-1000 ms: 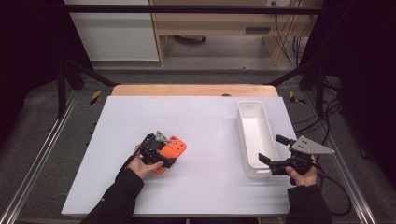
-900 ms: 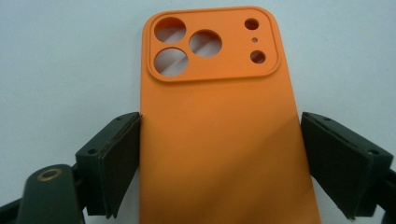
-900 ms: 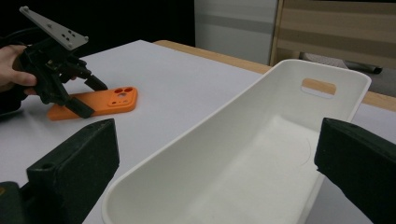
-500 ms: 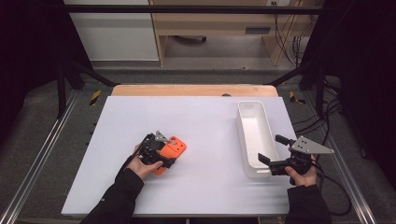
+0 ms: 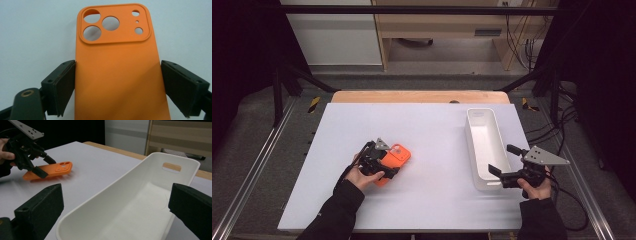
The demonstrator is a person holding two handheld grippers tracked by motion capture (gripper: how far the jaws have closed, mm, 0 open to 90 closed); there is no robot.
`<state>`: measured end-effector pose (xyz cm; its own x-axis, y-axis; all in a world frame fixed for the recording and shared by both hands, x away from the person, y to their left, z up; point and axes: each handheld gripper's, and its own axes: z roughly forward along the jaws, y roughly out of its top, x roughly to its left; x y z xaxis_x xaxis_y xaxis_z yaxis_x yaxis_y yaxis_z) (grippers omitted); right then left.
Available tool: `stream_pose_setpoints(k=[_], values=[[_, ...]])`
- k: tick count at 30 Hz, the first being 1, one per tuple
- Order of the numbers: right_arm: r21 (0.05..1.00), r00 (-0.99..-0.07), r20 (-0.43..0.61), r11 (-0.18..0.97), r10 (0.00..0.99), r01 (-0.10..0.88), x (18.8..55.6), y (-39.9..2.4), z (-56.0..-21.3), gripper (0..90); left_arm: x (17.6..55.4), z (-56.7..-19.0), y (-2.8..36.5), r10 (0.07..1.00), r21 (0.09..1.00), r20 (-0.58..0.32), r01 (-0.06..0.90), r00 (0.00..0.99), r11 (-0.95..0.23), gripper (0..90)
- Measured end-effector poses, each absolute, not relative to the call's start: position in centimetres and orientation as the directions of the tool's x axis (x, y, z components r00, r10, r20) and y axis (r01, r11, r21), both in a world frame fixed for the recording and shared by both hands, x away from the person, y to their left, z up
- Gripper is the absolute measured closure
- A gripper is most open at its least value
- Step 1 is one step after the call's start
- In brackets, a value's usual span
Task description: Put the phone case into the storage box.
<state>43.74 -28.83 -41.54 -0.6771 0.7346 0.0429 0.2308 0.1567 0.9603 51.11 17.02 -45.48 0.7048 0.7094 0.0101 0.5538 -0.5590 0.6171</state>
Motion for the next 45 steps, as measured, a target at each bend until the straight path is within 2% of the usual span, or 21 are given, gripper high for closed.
stream_pose_setpoints(k=[19,45], values=[[0.961,-0.681,0.034,0.162,0.731,0.222,43.7,-28.8,-41.4,0.4,50.1,-43.4,17.5,0.682,0.670,-0.007,0.510,0.731,-0.539,14.8],[0.960,-0.700,0.020,0.182,0.714,0.213,43.6,-28.2,-41.2,0.4,47.8,-40.7,16.3,0.592,0.715,0.010,0.408,0.806,-0.568,14.8]])
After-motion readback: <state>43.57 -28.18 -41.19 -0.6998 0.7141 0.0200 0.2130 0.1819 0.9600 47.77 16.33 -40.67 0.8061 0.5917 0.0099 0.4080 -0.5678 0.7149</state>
